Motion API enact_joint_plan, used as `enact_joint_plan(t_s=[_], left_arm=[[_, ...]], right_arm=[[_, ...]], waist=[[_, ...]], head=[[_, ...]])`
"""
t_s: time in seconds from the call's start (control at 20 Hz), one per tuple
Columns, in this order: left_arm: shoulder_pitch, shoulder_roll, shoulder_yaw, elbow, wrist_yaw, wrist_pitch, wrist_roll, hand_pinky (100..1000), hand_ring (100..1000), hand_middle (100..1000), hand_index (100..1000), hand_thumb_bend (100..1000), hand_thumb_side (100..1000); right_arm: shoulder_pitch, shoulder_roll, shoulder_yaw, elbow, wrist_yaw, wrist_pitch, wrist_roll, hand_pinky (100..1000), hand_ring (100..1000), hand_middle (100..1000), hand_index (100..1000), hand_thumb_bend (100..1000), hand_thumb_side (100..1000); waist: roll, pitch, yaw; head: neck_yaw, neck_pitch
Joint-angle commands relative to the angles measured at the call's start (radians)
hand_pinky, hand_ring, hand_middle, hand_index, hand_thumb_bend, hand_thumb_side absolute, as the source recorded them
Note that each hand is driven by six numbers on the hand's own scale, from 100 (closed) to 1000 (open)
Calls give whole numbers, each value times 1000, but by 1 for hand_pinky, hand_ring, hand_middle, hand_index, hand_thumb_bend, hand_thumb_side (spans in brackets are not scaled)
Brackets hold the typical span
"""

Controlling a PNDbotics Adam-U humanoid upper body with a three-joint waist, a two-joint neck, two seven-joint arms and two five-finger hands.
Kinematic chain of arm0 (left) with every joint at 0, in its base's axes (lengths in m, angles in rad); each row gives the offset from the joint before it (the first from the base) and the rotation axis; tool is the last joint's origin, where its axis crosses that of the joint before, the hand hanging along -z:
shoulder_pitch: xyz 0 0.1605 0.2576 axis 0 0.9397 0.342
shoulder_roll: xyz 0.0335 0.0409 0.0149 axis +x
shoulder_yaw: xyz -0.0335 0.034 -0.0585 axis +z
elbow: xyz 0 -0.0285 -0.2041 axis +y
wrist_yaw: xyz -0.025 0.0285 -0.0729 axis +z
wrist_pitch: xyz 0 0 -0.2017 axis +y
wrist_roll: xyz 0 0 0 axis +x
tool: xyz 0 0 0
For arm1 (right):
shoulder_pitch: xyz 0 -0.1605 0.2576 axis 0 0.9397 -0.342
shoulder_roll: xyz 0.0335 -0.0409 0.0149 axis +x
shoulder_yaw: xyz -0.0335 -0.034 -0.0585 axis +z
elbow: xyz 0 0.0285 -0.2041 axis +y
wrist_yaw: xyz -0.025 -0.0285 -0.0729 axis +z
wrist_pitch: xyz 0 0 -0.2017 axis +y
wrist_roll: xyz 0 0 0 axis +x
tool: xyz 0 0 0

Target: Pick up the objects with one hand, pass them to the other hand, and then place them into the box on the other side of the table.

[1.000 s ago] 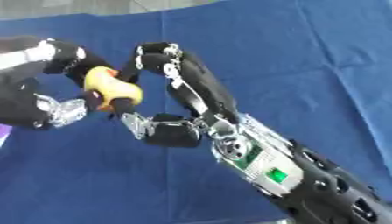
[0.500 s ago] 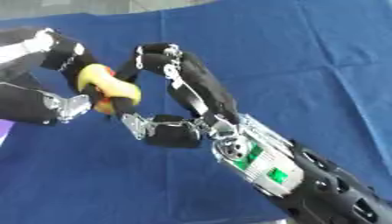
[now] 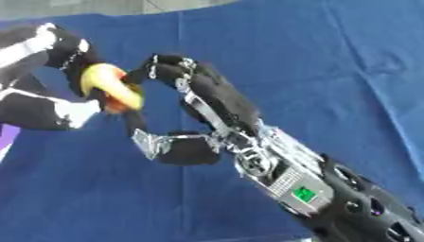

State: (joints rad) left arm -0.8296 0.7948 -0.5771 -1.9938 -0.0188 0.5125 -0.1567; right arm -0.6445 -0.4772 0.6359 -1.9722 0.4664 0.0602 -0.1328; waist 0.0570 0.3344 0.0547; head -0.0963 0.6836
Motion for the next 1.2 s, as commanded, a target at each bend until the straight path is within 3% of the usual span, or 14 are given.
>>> enact_joint_plan(t_s=[0.05, 0.35, 0.55, 0.9, 1.05, 1.2], left_arm=[[15, 52, 41, -6, -8, -7, 27, 473, 405, 311, 412, 100, 100], [115, 116, 109, -6, -15, -20, 80, 462, 395, 304, 404, 100, 100], [234, 185, 216, -6, -6, -6, 178, 462, 392, 302, 402, 100, 100], [437, 264, 430, -6, 43, 62, 366, 469, 392, 304, 407, 100, 100], [504, 275, 482, 12, 69, 117, 421, 476, 398, 310, 413, 100, 100], [525, 271, 502, 71, 87, 132, 453, 484, 405, 317, 422, 100, 100]], right_arm=[[-8, -8, -5, -14, 32, 23, 17, 896, 863, 775, 953, 100, 709], [2, -9, -6, -11, 35, 32, -8, 896, 866, 779, 947, 100, 704], [14, -20, -12, -9, 39, 23, -25, 897, 864, 777, 943, 100, 693], [42, -51, -38, -27, 43, 6, -41, 898, 859, 774, 934, 100, 569], [59, -63, -56, -28, 46, -11, -70, 897, 855, 770, 930, 100, 539], [72, -70, -69, -28, 49, -35, -100, 896, 851, 767, 926, 100, 520]], waist=[[-3, -16, 0], [-7, -12, 0], [-11, -12, 0], [-25, -14, 7], [-35, -16, 5], [-45, -16, 1]], head=[[8, -8], [18, -16], [42, -18], [143, -27], [190, -28], [221, -23]])
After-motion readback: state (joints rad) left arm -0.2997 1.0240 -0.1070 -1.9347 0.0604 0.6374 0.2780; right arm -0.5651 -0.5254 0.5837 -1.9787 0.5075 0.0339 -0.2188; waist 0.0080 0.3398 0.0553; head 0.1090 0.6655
